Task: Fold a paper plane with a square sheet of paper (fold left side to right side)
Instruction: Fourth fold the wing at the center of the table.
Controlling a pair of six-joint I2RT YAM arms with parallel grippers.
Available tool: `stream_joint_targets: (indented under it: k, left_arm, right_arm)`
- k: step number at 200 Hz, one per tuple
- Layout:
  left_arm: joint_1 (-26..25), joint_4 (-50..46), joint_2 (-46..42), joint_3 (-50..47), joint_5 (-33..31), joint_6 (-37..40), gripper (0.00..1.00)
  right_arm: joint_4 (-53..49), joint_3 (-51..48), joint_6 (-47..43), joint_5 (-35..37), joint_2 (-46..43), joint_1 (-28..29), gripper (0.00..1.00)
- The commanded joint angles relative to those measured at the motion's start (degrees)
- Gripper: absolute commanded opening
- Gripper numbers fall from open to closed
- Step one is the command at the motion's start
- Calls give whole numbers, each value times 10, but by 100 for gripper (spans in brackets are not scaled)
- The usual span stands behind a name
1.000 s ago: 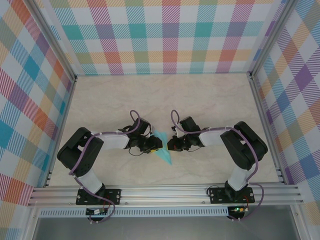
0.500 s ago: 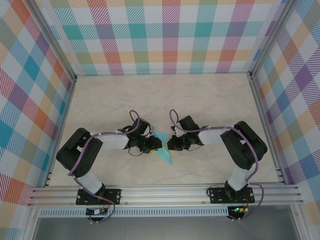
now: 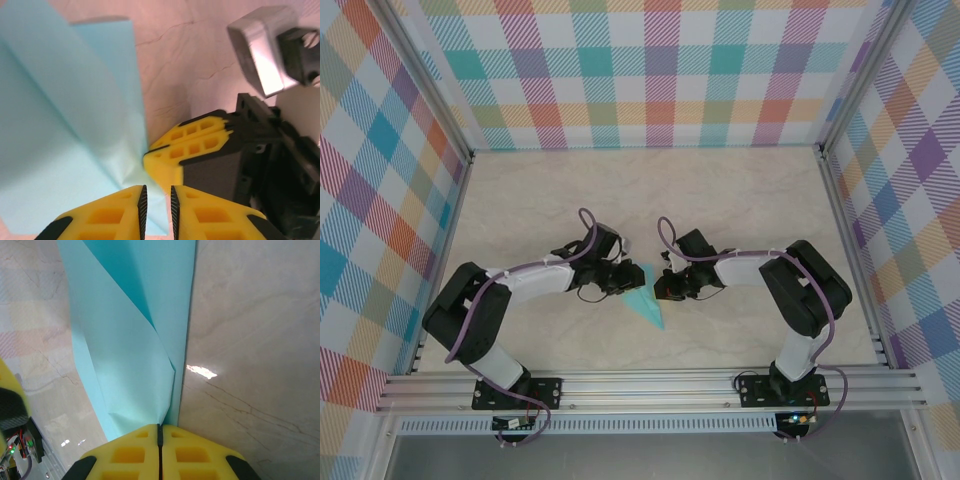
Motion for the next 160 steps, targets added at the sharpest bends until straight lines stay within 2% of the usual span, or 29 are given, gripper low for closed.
stream_joint_targets:
  k: [1,37,60,160]
  left_arm:
    - [3,-8,33,32,14,17,21]
    - [6,1,82,64,33,24,19]
    - [7,-10,99,73,23,35,19]
    - [12,-12,149,42,-12,37,16]
  right_arm:
    - [-37,-2,-16,38,24,6,7]
    - [-39,-4,-17,41,23,6,7]
    - [-41,-4,-17,42,22,6,7]
    - [-43,-2,-19,46,15,6,9]
